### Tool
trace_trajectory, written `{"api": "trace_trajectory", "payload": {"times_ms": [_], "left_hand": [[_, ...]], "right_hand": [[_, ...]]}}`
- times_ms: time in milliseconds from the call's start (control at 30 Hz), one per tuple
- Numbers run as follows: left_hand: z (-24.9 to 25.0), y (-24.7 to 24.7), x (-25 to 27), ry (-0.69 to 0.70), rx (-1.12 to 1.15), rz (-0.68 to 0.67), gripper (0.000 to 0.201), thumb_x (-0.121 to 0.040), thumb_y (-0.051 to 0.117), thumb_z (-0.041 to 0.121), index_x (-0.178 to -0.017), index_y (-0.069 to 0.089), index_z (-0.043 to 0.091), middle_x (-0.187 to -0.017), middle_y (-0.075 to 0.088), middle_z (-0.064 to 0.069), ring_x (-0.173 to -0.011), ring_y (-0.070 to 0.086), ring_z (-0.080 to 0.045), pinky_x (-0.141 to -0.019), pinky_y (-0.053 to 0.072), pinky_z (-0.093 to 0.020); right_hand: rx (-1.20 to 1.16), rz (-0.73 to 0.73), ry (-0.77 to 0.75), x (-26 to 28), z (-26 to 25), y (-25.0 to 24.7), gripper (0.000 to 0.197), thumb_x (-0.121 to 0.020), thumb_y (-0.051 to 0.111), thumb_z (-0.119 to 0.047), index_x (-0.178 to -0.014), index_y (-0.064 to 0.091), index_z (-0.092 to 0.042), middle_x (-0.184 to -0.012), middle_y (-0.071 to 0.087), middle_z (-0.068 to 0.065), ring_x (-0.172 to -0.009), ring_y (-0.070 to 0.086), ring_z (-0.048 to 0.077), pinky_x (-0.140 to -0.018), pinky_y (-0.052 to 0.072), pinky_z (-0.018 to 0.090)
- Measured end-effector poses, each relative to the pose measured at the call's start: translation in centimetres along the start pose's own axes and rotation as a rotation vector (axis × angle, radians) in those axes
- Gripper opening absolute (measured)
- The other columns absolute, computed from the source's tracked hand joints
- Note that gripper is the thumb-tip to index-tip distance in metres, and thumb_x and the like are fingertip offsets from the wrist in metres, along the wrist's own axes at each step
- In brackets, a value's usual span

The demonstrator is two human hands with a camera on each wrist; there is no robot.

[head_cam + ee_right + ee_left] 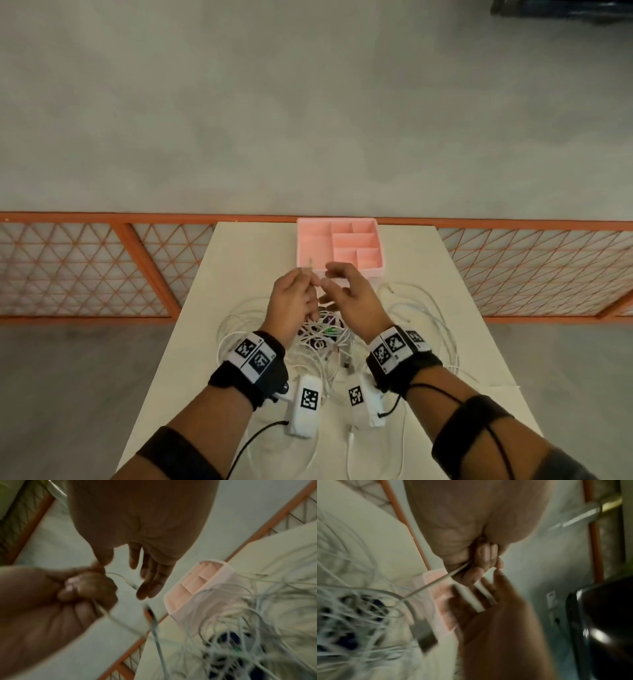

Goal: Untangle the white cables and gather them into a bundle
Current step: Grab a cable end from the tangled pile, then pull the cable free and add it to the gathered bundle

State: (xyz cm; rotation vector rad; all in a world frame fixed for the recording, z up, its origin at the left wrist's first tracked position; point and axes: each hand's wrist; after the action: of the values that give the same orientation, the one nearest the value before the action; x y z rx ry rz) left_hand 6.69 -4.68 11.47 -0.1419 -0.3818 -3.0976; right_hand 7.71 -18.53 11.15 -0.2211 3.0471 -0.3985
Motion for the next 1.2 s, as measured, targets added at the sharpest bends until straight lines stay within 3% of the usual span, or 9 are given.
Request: {"api": "trace_trajectory", "payload": {"times_ms": [100,200,400,533,633,800,933,1067,1200], "left_hand": [[3.0,0.3,-0.6,0.024,0.212,0.005,0.034,-0.109,0.033,0.02,-0.093,0.058,0.004,-0.055,0.032,0.002,-0.044,0.029,-0.011,-0.047,0.033,-0.024],[5.6,0.1,-1.4,0.052,0.279,0.007,0.033,-0.108,0.035,0.02,-0.098,0.062,0.004,-0.056,0.032,0.003,-0.045,0.028,-0.01,-0.048,0.03,-0.024],[10.4,-0.7,-2.6,0.209,0.33,0.032,0.035,-0.109,0.03,0.018,-0.089,0.058,0.009,-0.055,0.03,0.006,-0.043,0.024,-0.007,-0.043,0.025,-0.019],[13.2,-2.6,-2.9,0.367,0.286,0.106,0.034,-0.108,0.028,0.014,-0.096,0.06,0.011,-0.057,0.03,0.005,-0.044,0.022,-0.007,-0.042,0.02,-0.02],[13.6,-4.4,-2.8,0.453,0.197,0.166,0.03,-0.108,0.034,0.019,-0.103,0.063,0.013,-0.06,0.03,0.005,-0.046,0.022,-0.008,-0.043,0.02,-0.021],[9.4,-4.9,-2.7,0.544,-0.212,0.244,0.028,-0.106,0.045,0.025,-0.093,0.07,0.024,-0.053,0.034,0.011,-0.048,0.025,-0.011,-0.045,0.021,-0.024],[4.3,-2.5,-1.3,0.394,-0.465,-0.007,0.029,-0.106,0.042,0.011,-0.099,0.069,0.021,-0.063,0.057,0.014,-0.055,0.042,-0.014,-0.052,0.035,-0.026],[0.8,0.3,-0.5,0.26,-0.464,-0.18,0.023,-0.106,0.045,0.026,-0.115,0.064,0.036,-0.116,0.072,0.006,-0.093,0.07,-0.012,-0.072,0.054,-0.029],[-0.8,2.2,0.1,0.206,-0.33,-0.267,0.026,-0.106,0.046,0.022,-0.112,0.07,0.016,-0.106,0.075,-0.001,-0.099,0.07,-0.013,-0.076,0.054,-0.022]], "right_hand": [[-0.079,-0.241,0.051,2.5,1.7,1.2,0.03,-0.1,0.051,-0.041,-0.087,0.064,-0.016,-0.075,0.066,0.01,-0.058,0.06,0.016,-0.062,0.049,0.029],[0.11,-0.359,0.052,3.9,3.7,1.0,0.027,-0.099,0.053,-0.039,-0.075,0.06,-0.026,-0.061,0.057,0.002,-0.05,0.051,0.01,-0.054,0.044,0.024],[0.501,-0.463,0.098,3.6,6.7,-1.1,0.028,-0.094,0.057,-0.027,-0.071,0.042,-0.02,-0.065,0.046,-0.002,-0.058,0.044,0.014,-0.059,0.039,0.027],[0.762,-0.398,0.26,4.6,10.5,-3.4,0.026,-0.093,0.052,-0.022,-0.067,0.051,-0.022,-0.074,0.058,-0.004,-0.081,0.061,0.024,-0.058,0.037,0.023],[0.833,-0.334,0.31,5.1,11.8,-5.0,0.02,-0.096,0.056,-0.03,-0.085,0.07,-0.02,-0.09,0.063,-0.002,-0.093,0.062,0.02,-0.072,0.04,0.023],[0.496,-0.091,0.227,2.5,8.0,-6.9,0.023,-0.092,0.065,-0.037,-0.081,0.071,-0.017,-0.083,0.065,-0.001,-0.076,0.064,0.016,-0.077,0.054,0.033],[0.033,-0.042,0.17,-0.2,0.7,-7.7,0.018,-0.098,0.058,-0.013,-0.091,0.07,0.0,-0.078,0.071,0.017,-0.066,0.069,0.024,-0.065,0.06,0.03],[-0.146,-0.078,0.076,-1.7,-5.1,-7.3,0.018,-0.098,0.055,-0.006,-0.093,0.063,0.009,-0.079,0.067,0.027,-0.063,0.068,0.029,-0.055,0.058,0.028],[-0.219,-0.06,0.018,-2.0,-7.8,-6.9,0.015,-0.098,0.055,-0.005,-0.089,0.063,0.004,-0.081,0.069,0.024,-0.066,0.069,0.031,-0.059,0.06,0.028]]}}
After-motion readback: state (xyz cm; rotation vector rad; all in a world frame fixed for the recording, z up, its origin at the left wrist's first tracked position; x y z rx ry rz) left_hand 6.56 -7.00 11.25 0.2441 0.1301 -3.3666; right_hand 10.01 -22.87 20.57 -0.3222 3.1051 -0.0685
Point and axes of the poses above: each hand's wrist, its own x-axis away from the middle knuckle, its own y-axis out of the palm, z = x × y
